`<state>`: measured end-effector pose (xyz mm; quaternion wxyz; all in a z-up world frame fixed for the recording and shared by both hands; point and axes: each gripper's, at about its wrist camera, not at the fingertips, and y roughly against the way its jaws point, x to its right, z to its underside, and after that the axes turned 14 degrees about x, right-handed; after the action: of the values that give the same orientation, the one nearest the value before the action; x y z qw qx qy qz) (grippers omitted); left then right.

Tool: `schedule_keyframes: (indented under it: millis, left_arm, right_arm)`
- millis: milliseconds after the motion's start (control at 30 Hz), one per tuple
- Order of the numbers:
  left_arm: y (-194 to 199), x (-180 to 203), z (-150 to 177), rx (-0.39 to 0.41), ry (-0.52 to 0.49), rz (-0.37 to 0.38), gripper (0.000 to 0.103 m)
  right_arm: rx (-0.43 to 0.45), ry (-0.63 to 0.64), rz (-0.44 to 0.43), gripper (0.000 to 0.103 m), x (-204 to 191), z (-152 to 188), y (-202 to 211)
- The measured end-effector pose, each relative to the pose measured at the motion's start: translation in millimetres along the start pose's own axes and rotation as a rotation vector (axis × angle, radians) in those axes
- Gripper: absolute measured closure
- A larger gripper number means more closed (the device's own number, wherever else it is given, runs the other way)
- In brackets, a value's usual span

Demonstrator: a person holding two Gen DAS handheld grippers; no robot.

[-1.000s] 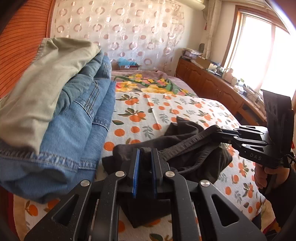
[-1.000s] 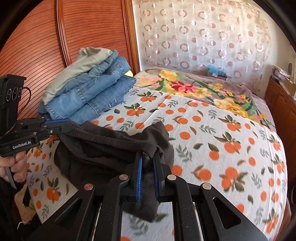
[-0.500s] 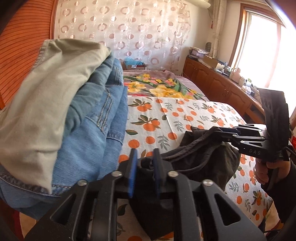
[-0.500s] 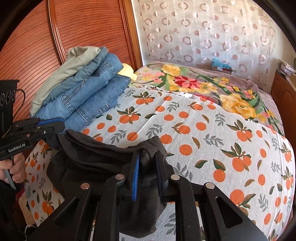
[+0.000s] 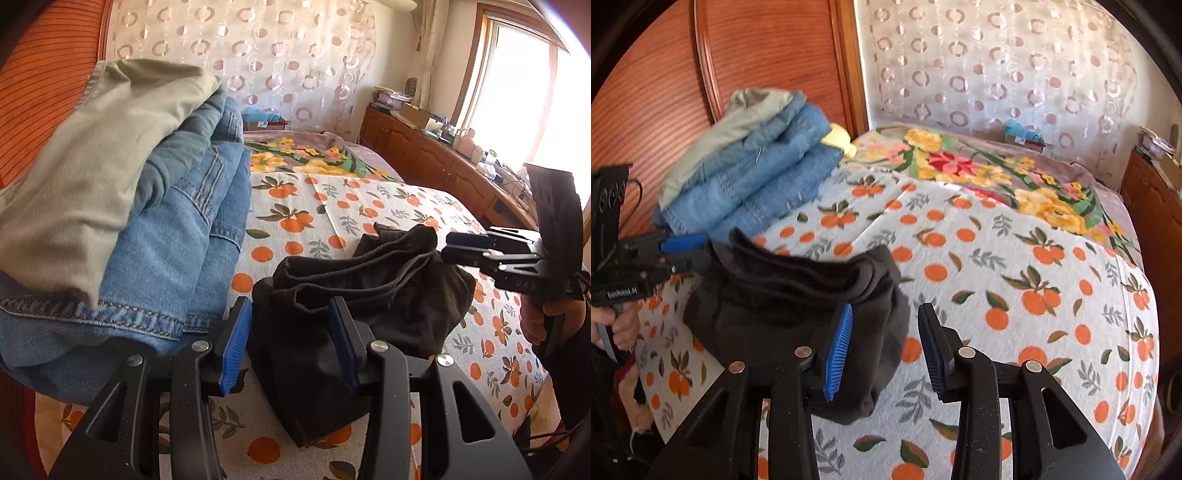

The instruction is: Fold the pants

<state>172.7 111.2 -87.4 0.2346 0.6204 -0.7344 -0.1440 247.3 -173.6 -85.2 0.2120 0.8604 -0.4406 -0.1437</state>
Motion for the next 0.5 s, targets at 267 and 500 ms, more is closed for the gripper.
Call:
schedule_keyframes:
  millis: [267, 500]
  left_arm:
    - [-6.5, 1.6, -1.7, -0.014, -0.008, 0.005, 0.059]
    - [-13.7, 7.0, -4.3, -0.023, -0.026, 0.016, 0.059]
  right_arm:
    - [-0.052, 0.061, -0.006, 0.064, -4.4, -15.2, -40.8]
    - [-0.002, 0.035, 0.088, 0.064, 6.9, -21.6, -50.3]
